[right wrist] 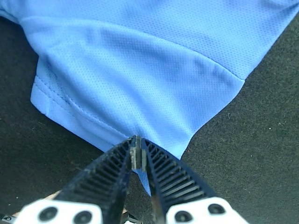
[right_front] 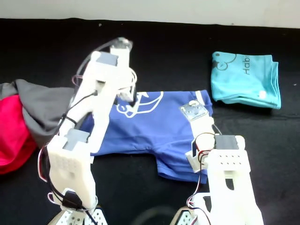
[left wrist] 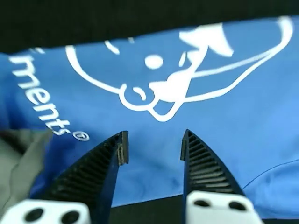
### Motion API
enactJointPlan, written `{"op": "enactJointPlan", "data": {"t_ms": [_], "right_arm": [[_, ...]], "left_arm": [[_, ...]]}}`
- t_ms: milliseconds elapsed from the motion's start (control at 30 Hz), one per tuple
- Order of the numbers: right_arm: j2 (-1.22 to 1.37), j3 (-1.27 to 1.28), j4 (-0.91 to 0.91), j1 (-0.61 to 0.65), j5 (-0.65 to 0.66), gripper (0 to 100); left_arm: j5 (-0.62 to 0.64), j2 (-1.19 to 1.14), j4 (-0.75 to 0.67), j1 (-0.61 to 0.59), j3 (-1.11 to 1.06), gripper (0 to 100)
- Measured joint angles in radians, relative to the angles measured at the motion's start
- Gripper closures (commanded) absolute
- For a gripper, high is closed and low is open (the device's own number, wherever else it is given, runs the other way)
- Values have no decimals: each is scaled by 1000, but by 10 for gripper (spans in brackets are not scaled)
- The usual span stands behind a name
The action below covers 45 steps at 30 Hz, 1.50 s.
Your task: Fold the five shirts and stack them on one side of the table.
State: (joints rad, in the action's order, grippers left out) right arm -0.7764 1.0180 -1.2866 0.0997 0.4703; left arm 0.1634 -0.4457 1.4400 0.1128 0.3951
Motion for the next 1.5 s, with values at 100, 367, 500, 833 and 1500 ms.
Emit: {"op": "enactJointPlan", "data": {"t_ms": [100, 367, 500, 833, 1500], "right_arm": [[0, 0, 0, 0, 0, 990], [0, 0, -18, 0, -3, 990], [0, 0, -15, 0, -3, 990], [98, -101, 51, 144, -72, 990], [941, -1099, -29, 666, -133, 989]], "left_arm": [[0, 0, 31, -31, 124, 808], [-2, 0, 74, -46, 259, 808], [-3, 0, 74, -118, 265, 808], [-3, 0, 153, -488, 480, 805], [-304, -18, 183, -1258, 514, 807]]}}
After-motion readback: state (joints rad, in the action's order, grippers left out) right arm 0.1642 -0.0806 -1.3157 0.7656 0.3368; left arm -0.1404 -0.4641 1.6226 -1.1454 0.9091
